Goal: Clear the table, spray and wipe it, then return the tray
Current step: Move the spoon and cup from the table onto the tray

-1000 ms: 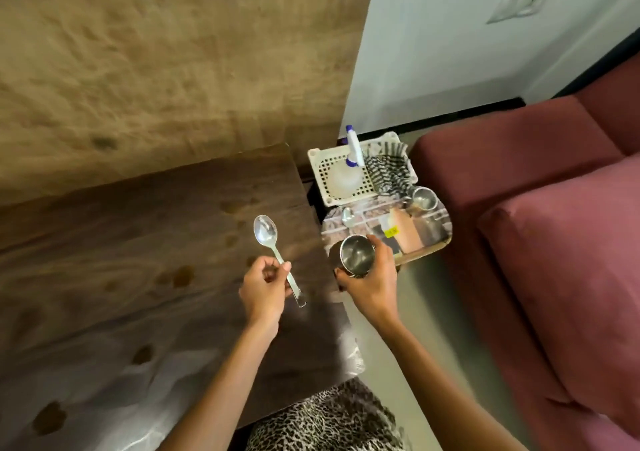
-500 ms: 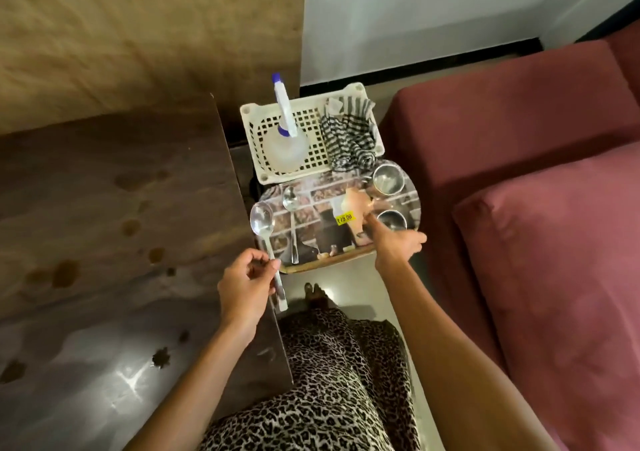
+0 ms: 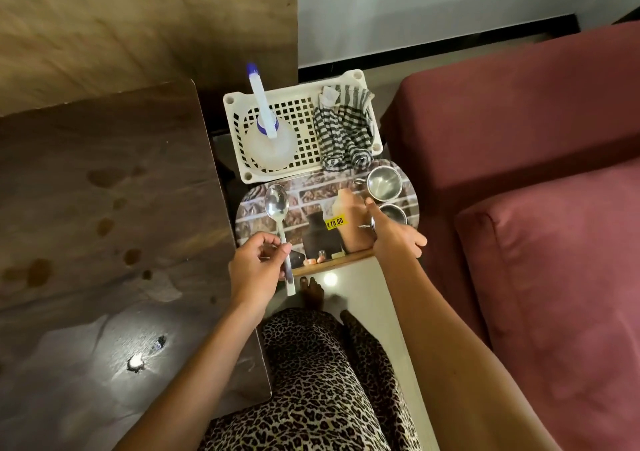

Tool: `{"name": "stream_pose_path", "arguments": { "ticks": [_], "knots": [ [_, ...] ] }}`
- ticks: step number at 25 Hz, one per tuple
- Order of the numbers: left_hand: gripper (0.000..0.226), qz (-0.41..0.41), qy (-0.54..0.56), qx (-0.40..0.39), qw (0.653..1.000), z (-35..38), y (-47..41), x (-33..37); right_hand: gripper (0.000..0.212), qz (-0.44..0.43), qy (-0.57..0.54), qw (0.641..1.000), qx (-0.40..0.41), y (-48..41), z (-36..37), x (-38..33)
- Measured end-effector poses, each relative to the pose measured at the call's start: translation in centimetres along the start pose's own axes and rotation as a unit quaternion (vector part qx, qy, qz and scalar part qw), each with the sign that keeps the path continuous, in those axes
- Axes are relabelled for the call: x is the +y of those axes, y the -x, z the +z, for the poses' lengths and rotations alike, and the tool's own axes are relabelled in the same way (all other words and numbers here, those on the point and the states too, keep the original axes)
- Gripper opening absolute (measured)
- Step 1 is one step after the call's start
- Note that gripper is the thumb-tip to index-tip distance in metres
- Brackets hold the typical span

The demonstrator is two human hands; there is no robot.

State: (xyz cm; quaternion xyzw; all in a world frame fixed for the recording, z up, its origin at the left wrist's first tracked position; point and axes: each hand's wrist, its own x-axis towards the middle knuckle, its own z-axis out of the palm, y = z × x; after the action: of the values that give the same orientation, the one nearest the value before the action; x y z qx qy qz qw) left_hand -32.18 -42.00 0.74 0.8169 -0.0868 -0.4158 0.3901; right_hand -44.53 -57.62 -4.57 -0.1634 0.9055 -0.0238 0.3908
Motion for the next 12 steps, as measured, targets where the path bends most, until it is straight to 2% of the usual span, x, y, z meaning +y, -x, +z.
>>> {"name": "stream_pose_path", "arguments": {
  "ticks": [1,2,3,4,5,7,8,12],
  "knots": [
    [0.018,-0.008,0.001,-0.001,1.0,0.2,-0.1,0.0,0.111,-0.028,0.03,0.998,0.04,0.5,-0.1,0.4],
    [0.017,-0.018,0.007,-0.004,1.0,0.5,0.0,0.0,0.104,-0.095,0.034,0.992,0.079,1.2,-0.2,0.9],
    [0.015,-0.03,0.018,-0.008,0.999,0.9,0.1,0.2,0.092,-0.191,0.014,0.978,0.081,1.8,-0.4,1.8],
    [0.014,-0.039,0.028,-0.011,0.999,1.3,0.0,0.4,0.073,-0.283,-0.007,0.959,0.026,2.6,-0.5,2.8],
    [0.011,-0.046,0.033,-0.013,0.998,1.9,-0.1,0.6,0.051,-0.337,-0.012,0.939,-0.071,3.5,-0.5,3.9],
    [0.006,-0.062,0.035,-0.008,0.997,3.2,-0.9,0.5,0.019,-0.36,0.016,0.895,-0.262,4.9,-0.2,6.0],
    [0.007,-0.074,0.043,-0.005,0.996,3.8,-1.5,0.3,0.014,-0.357,0.024,0.883,-0.305,4.9,0.3,6.8],
    [0.009,-0.091,0.064,0.005,0.994,5.3,-3.6,-0.4,0.012,-0.278,-0.037,0.893,-0.353,3.9,1.3,7.5]
  ]
}}
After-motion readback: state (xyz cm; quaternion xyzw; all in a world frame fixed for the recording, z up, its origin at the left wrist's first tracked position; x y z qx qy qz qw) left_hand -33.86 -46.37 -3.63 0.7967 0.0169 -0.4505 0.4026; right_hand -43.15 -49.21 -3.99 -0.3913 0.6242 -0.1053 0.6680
